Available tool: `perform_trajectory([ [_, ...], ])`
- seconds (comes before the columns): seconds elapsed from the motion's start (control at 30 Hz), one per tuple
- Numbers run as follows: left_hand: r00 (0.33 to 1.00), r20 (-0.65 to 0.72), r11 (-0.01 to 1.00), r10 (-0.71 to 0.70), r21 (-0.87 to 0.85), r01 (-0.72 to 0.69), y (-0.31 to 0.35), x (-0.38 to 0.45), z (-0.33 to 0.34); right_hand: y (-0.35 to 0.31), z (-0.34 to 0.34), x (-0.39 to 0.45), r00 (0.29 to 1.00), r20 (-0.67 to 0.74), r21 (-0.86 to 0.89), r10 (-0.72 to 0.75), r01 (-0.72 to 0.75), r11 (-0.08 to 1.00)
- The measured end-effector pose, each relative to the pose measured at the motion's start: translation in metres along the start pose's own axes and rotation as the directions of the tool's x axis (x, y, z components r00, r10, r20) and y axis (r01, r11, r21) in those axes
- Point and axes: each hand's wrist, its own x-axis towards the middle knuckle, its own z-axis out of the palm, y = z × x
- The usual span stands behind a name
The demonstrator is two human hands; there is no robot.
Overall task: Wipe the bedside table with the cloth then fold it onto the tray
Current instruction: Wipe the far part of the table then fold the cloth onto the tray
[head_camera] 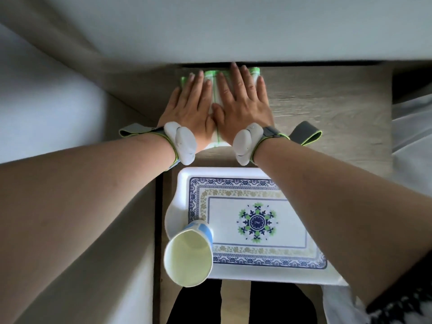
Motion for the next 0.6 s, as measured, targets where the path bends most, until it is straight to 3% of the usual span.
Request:
perform_trajectory([
  [0.23,0.997,0.006,0.997,0.074,-0.013,-0.073,0.084,0.036,0.006,0.091,-0.018,-0.026,0.998,-0.001,-0.021,0.063,-0.063,0.998],
  [0.6,0.991,-0.002,0.991,0.134,-0.004,-0.134,0.164,0.073,0.006,0.171,-0.029,-0.045,0.989,-0.058,0.025,0.136,-0.135,0.991],
])
